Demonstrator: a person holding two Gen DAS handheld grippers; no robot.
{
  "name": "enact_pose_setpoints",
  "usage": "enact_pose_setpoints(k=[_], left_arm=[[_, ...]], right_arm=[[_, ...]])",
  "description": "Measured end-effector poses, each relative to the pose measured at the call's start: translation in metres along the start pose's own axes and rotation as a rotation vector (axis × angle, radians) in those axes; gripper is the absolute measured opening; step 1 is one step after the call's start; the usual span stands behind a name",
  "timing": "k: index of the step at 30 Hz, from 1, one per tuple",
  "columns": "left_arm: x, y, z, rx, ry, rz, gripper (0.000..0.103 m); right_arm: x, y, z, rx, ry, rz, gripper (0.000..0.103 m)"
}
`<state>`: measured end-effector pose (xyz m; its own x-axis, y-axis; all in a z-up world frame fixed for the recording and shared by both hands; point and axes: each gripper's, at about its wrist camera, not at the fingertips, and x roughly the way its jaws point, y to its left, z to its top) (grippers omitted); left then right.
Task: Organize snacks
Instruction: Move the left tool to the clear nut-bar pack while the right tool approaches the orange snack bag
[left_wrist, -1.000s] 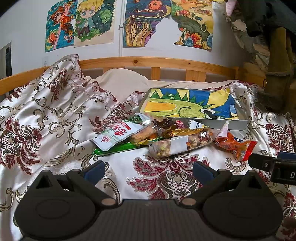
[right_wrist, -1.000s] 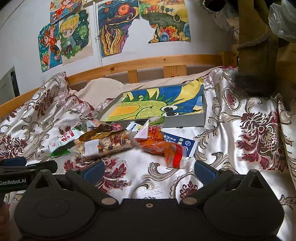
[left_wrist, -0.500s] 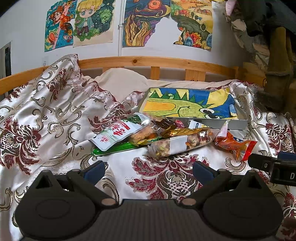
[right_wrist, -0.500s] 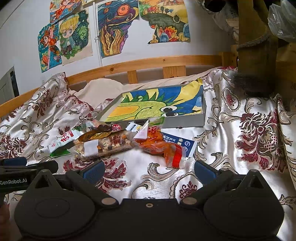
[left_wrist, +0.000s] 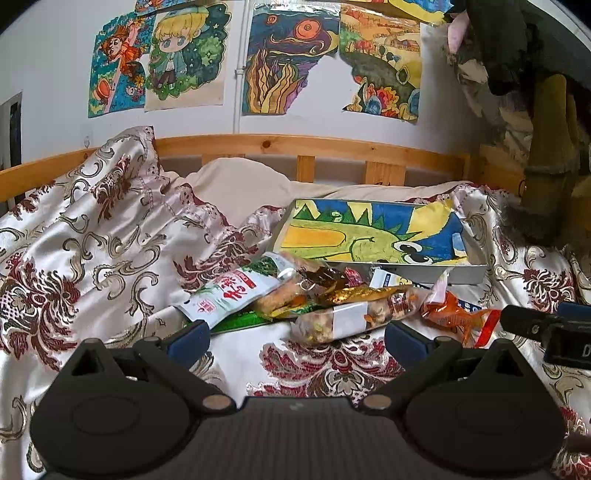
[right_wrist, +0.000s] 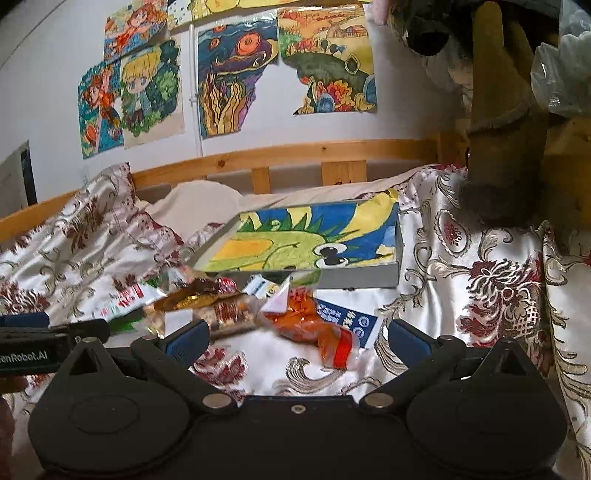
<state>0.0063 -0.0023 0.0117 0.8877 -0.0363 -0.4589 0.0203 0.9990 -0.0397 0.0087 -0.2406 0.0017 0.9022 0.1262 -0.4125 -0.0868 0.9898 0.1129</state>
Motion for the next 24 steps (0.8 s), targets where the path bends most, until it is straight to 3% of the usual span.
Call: enact_pose_setpoints(k=[9,13,18,24], left_arm=[[0.006,-0.005,0.014,0.049,-0.01,-0.03,0.103],[0.012,-0.014,0.022,0.096,-0.019,-0.052,0.103],[0.024,-0.017,0.03,0.143,-0.005,-0.114,0.103],[0.053,-0.025,0.035,0.269,0.052,-0.218,0.103]], right_arm=[[0.001,-0.003,0.008,-0.027,-0.034,-0.037,0.102],[0.003,-0.005,0.016,-0.063,-0.038,-0.002,0.102],[0.015,-0.01,0.024,-0.153,0.014,0.074,0.102],[0.044,-0.018,0.018,-0.25,0.066,0.095,0.102]])
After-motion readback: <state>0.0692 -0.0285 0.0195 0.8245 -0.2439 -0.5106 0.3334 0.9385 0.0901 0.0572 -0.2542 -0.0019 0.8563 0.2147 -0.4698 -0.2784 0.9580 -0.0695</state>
